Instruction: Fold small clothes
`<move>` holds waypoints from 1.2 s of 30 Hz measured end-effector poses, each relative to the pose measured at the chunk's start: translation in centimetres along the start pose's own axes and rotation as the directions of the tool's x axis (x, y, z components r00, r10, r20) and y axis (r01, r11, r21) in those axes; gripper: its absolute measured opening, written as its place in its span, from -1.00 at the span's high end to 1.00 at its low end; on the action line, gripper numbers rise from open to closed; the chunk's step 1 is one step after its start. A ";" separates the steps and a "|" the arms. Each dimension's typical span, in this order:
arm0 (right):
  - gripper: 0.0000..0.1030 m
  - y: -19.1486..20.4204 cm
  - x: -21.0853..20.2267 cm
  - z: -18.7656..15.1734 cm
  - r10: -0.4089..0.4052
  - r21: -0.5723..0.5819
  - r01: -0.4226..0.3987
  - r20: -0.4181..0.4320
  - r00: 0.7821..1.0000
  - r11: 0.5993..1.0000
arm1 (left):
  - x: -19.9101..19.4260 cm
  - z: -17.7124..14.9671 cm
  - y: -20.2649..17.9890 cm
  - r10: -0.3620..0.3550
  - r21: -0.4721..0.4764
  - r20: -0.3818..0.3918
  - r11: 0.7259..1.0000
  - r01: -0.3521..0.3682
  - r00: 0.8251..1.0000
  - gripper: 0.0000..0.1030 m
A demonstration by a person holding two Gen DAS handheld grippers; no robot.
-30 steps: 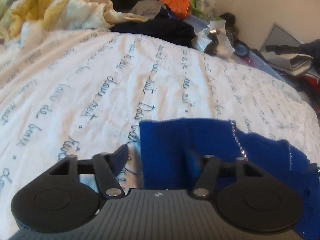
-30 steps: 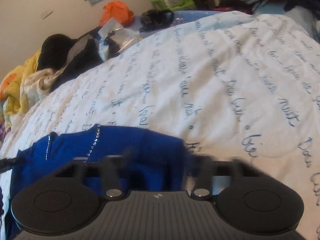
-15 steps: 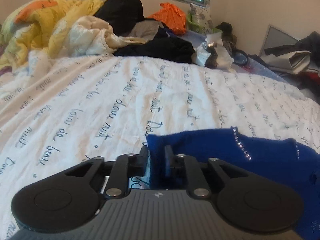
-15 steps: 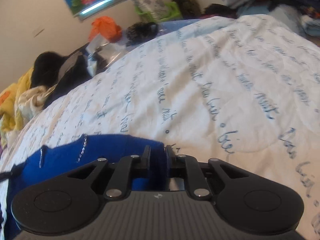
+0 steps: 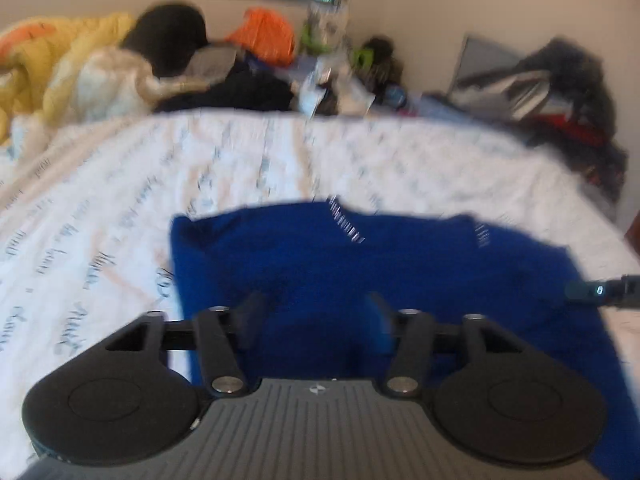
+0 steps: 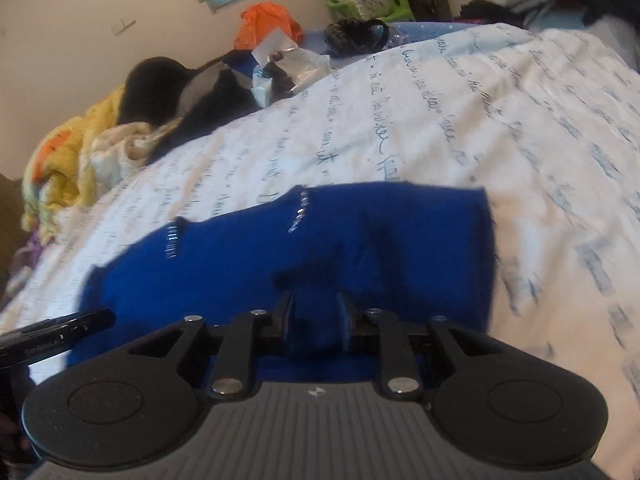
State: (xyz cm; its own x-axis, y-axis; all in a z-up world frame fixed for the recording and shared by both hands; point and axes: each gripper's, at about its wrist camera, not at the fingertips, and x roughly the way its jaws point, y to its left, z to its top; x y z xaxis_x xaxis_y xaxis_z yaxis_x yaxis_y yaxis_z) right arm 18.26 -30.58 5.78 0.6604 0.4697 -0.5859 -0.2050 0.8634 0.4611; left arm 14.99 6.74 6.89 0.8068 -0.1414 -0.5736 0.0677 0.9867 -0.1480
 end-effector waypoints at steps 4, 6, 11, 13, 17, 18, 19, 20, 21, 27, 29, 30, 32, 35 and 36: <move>-0.71 -1.2 -8.2 -6.1 0.123 0.061 -0.123 -0.011 0.992 0.991 | -9.7 -4.8 1.1 -0.051 -0.005 0.082 0.999 0.052 0.995 -0.95; -0.70 -3.0 -11.4 -9.9 0.142 0.148 -0.134 -0.048 0.989 0.980 | -12.8 -7.9 2.4 -0.077 -0.073 0.029 0.994 0.079 0.997 -0.93; -0.69 -5.8 -16.3 -17.3 0.119 0.321 -0.071 -0.135 0.984 0.944 | -18.0 -14.8 5.5 -0.161 -0.297 -0.147 0.948 0.111 0.976 -0.87; -0.70 -5.9 -17.6 -18.6 0.154 0.345 -0.096 -0.146 0.977 0.934 | -19.2 -16.7 6.1 -0.209 -0.361 -0.187 0.923 0.131 0.960 -0.88; -0.70 -6.1 -17.6 -20.4 0.317 0.441 -0.196 -0.218 0.923 0.876 | -20.7 -18.8 6.9 -0.388 -0.494 -0.185 0.831 0.256 0.903 -0.94; -0.70 -5.9 -17.4 -20.8 0.358 0.462 -0.217 -0.242 0.902 0.860 | -20.7 -19.3 7.2 -0.448 -0.537 -0.188 0.792 0.291 0.874 -0.94; -0.69 -5.7 -17.4 -21.2 0.378 0.469 -0.230 -0.251 0.891 0.853 | -20.8 -20.0 7.2 -0.487 -0.581 -0.185 0.754 0.305 0.853 -0.94; -0.69 -5.5 -17.5 -21.5 0.388 0.469 -0.238 -0.255 0.885 0.851 | -20.9 -20.5 7.4 -0.518 -0.617 -0.179 0.721 0.314 0.837 -0.94; -0.69 -5.3 -17.5 -21.8 0.399 0.470 -0.245 -0.259 0.880 0.848 | -20.7 -20.9 7.8 -0.556 -0.654 -0.179 0.683 0.323 0.812 -0.92; -0.66 -5.0 -18.0 -23.0 0.409 0.484 -0.260 -0.231 0.883 0.836 | -20.3 -22.4 8.9 -0.592 -0.751 -0.170 0.595 0.285 0.788 -0.44; -0.51 -5.0 -18.0 -23.1 0.392 0.488 -0.244 -0.228 0.891 0.838 | -20.0 -22.4 9.3 -0.571 -0.759 -0.195 0.603 0.246 0.797 -0.03; -0.41 -5.1 -18.0 -23.2 0.378 0.486 -0.229 -0.234 0.896 0.843 | -19.8 -22.3 9.5 -0.557 -0.756 -0.214 0.615 0.225 0.803 0.24; 0.30 -5.7 -18.1 -23.5 0.333 0.475 -0.180 -0.262 0.906 0.862 | -19.5 -22.0 9.9 -0.537 -0.745 -0.235 0.635 0.205 0.810 0.44; 0.78 -5.9 -17.7 -23.8 0.299 0.465 -0.144 -0.279 0.912 0.874 | -18.9 -21.3 9.4 -0.507 -0.704 -0.284 0.686 0.182 0.814 0.84; 0.81 -5.9 -17.7 -23.9 0.293 0.459 -0.141 -0.279 0.914 0.877 | -18.9 -20.9 9.2 -0.495 -0.686 -0.294 0.705 0.179 0.818 0.85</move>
State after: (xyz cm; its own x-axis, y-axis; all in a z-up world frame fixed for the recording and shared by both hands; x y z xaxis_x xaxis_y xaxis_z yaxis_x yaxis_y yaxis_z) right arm -9.44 -39.59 -2.48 0.3419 0.7342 -0.5866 0.0586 0.6064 0.7930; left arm -11.92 16.77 -0.46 0.4535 -0.6273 -0.6331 -0.2100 0.6151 -0.7599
